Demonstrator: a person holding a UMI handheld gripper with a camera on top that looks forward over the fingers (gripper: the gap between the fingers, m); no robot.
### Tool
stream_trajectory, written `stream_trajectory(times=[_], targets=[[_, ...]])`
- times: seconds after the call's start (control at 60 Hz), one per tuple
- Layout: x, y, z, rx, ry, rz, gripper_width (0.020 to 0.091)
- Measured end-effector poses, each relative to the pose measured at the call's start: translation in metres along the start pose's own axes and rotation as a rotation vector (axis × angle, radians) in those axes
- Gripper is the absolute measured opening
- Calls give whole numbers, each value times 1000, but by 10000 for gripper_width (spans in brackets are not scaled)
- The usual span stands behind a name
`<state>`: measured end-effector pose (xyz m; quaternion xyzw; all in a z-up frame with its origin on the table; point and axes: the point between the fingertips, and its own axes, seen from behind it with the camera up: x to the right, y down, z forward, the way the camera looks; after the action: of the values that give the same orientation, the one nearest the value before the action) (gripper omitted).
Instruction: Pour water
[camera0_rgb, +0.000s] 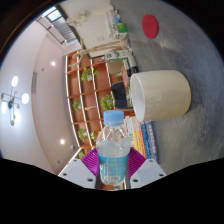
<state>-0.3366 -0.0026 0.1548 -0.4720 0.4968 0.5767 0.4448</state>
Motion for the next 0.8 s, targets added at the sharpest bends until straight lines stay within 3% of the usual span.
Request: stream_trajectory(times=[0.167,0.433,0.683,0.8], targets=[[-17,-23,0,41,-68,264,338],[-12,-24,-1,30,-33,263,341],[-73,-19,5,-13,29,-386,341],[-102,-59,6,64,103,-869,342]])
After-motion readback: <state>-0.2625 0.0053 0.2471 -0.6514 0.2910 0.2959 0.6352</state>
